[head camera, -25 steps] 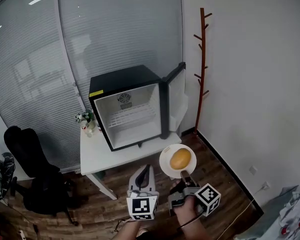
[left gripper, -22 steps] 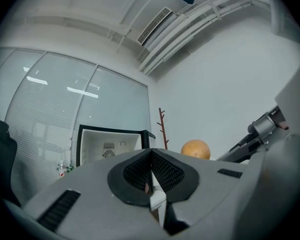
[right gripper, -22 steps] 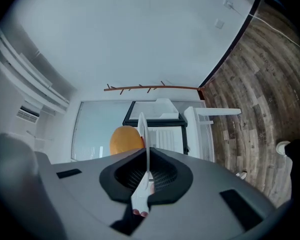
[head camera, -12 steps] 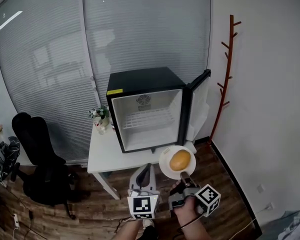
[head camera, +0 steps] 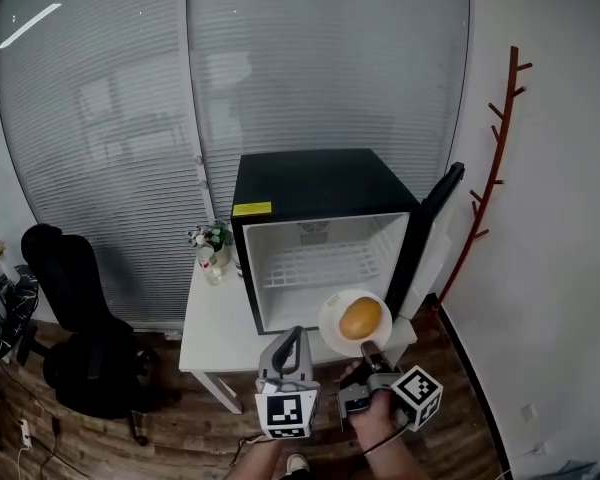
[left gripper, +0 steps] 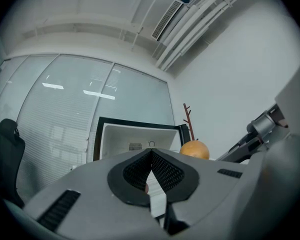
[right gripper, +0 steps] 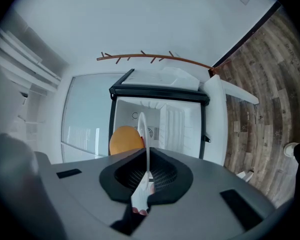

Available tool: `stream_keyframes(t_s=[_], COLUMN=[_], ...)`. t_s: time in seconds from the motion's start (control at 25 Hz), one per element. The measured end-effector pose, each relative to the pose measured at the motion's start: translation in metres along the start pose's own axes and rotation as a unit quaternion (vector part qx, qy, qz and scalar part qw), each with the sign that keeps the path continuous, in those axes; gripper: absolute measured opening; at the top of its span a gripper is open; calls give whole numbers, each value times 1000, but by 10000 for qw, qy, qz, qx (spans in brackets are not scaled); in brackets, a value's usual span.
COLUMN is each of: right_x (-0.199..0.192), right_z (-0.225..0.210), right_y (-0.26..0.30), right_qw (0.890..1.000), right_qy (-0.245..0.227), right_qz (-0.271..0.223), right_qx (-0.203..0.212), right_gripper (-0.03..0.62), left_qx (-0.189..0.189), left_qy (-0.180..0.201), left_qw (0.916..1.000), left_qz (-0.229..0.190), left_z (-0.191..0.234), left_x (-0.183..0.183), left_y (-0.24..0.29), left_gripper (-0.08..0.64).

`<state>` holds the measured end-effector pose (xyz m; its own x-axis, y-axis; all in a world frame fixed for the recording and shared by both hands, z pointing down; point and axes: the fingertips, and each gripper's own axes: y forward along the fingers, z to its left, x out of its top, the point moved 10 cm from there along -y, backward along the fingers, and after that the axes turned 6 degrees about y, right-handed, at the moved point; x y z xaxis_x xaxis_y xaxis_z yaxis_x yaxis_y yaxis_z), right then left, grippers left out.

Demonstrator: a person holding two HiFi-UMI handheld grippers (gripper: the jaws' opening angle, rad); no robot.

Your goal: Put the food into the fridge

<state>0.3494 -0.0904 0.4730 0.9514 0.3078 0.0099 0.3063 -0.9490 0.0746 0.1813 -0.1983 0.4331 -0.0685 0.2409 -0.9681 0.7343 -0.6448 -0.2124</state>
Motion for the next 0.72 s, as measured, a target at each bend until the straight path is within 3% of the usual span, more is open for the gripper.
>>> stream_keyframes(t_s=[0.4, 0.72], right_x=[-20, -18], right_z=[17, 22], right_y=[106, 149], right_qw=[9996, 9986], right_qy=[-40, 21], right_qz=[279, 526], right_qx=[11, 35], right_gripper=[32, 32], left_qx=[156, 373], left_qy=[49, 103], left_qw=[9999, 9992], left_qz=[16, 43], left_z=[62, 76], left_x=[-16, -23], left_y=[74, 102], left_gripper=[25, 25])
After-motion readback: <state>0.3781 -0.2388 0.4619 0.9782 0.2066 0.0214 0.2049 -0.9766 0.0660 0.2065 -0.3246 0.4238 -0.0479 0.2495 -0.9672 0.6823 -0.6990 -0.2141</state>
